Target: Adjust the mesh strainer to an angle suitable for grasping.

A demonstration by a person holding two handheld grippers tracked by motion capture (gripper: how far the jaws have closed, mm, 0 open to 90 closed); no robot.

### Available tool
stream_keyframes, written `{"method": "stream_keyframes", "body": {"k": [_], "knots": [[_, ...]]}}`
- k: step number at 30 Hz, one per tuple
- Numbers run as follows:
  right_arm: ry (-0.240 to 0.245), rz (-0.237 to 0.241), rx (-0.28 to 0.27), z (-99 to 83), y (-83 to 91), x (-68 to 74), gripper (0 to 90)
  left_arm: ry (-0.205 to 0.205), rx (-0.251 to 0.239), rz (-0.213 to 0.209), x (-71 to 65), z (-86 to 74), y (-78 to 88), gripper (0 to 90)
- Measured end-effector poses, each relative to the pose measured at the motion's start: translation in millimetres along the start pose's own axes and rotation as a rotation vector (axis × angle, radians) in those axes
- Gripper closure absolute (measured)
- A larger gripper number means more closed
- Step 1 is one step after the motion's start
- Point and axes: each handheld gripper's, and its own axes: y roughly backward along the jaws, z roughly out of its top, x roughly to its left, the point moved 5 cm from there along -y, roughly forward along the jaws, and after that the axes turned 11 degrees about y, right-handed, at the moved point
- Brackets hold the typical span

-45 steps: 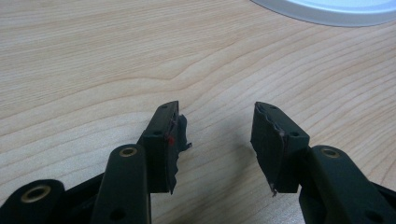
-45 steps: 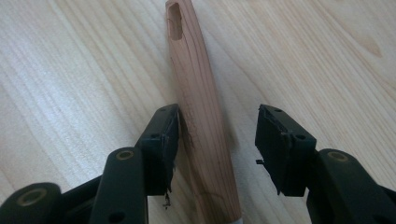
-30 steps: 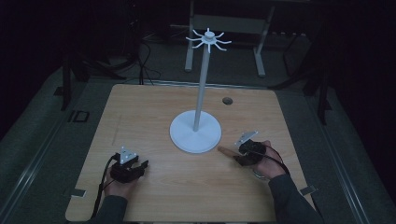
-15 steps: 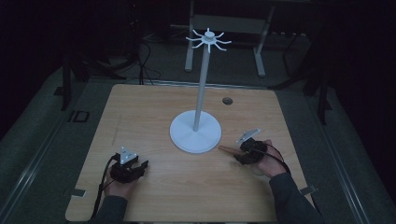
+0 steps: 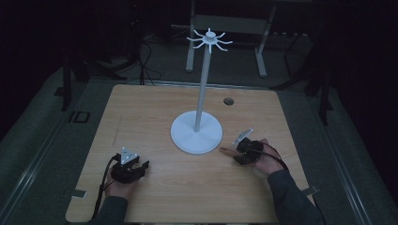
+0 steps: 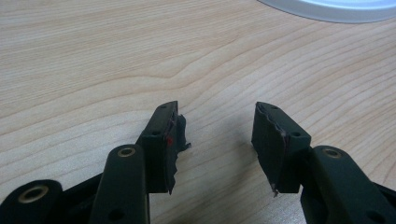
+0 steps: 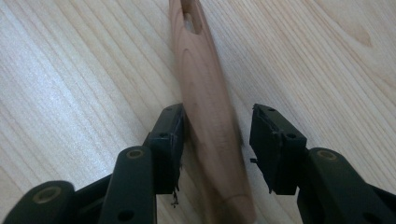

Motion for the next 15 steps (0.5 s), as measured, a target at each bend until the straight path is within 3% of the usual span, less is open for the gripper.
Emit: {"method": "stream_keyframes", "body": {"k": [3, 6, 10, 15], "knots": [[-0.013, 0.022, 0.005, 1.0, -0.6, -1.2, 55.7, -0.002, 0.001, 0.001, -0.4, -0.2, 0.0, 51.6], [-0.064, 0.081, 0.007, 0.6, -1.7, -4.8, 56.8, -0.001, 0.002, 0.001, -0.3, -0.1, -0.1, 51.6], [-0.095, 0.134, 0.010, -0.3, -2.1, -6.6, 58.8, 0.000, 0.003, 0.001, -0.4, -0.2, -0.2, 51.6], [-0.081, 0.147, 0.023, 0.4, -1.6, -3.7, 55.7, -0.001, 0.003, 0.001, -0.4, -0.1, -0.2, 51.5]]}}
